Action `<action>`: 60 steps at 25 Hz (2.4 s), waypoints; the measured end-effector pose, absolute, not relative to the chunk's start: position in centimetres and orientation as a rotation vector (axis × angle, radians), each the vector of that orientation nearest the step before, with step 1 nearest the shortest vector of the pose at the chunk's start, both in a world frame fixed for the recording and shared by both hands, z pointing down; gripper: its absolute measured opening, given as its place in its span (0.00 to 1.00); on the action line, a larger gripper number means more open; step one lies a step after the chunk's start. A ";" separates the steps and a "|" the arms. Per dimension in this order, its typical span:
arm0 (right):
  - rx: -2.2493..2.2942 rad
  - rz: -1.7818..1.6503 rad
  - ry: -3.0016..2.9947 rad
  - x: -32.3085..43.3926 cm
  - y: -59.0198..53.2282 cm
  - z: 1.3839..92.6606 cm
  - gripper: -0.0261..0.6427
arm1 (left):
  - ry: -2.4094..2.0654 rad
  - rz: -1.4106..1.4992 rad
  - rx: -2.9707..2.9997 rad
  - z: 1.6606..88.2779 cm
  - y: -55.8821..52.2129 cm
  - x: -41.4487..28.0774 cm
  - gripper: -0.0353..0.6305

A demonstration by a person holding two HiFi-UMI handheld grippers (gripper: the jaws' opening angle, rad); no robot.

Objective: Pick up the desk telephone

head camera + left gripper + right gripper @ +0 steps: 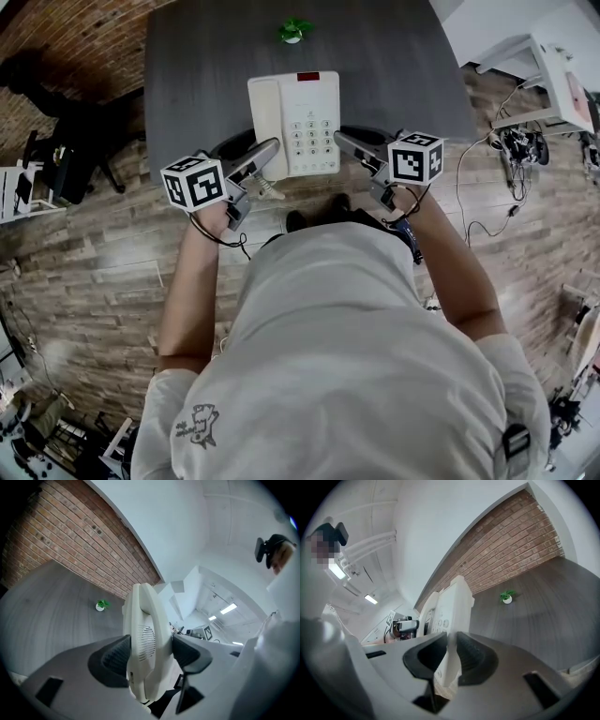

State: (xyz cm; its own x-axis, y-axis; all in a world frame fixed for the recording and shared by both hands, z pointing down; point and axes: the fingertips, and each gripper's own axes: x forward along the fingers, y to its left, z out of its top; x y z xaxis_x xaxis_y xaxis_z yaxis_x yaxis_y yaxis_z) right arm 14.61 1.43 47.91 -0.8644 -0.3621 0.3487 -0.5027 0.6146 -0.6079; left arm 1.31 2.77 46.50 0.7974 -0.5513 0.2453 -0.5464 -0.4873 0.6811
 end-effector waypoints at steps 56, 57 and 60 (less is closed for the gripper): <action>0.622 1.144 -2.681 27.9 14.5 47.7 0.15 | -0.935 -0.009 2.136 45.4 16.4 14.6 0.50; 0.630 1.141 -2.682 27.6 14.8 47.6 0.15 | -0.934 -0.008 2.141 45.2 16.7 14.4 0.50; 0.640 1.128 -2.691 26.3 16.2 46.8 0.15 | -0.936 -0.010 2.159 44.3 17.9 13.0 0.50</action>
